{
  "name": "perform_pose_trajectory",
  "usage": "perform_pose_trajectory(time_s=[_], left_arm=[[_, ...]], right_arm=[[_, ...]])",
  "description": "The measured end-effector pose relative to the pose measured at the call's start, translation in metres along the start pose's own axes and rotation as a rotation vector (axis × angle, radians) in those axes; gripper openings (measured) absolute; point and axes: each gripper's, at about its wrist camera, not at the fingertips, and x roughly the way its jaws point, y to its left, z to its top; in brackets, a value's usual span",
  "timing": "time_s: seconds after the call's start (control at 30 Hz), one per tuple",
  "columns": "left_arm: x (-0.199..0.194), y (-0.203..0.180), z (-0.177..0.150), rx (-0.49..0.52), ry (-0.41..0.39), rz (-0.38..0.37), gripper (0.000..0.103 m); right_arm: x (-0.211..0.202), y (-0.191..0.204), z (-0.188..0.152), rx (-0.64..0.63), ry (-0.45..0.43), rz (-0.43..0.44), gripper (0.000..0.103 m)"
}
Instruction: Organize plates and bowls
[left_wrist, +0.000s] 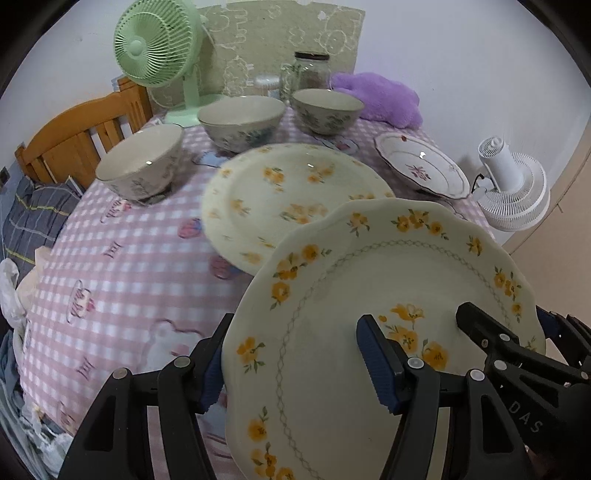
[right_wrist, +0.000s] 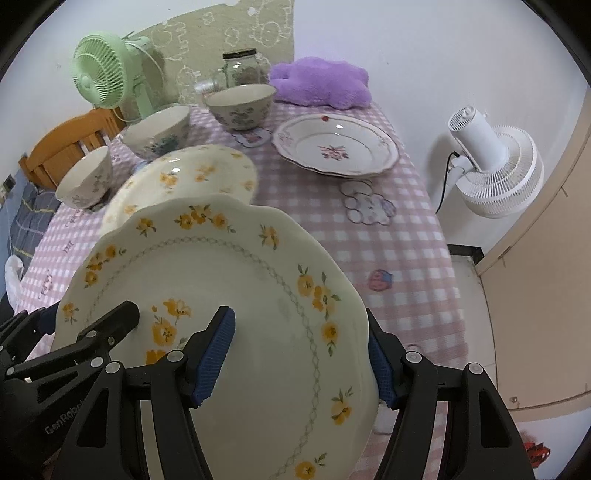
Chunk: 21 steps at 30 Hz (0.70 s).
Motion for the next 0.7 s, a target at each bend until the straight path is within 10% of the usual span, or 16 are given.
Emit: perform_pose_trajectory(time_s=[0.7], left_arm=[[-0.008,0.148,0.013,0.03,-0.011,-0.005,0.066]], right_arm=[[0.008,0.149,0.007,0.039,-0.014,0.009,0.07]])
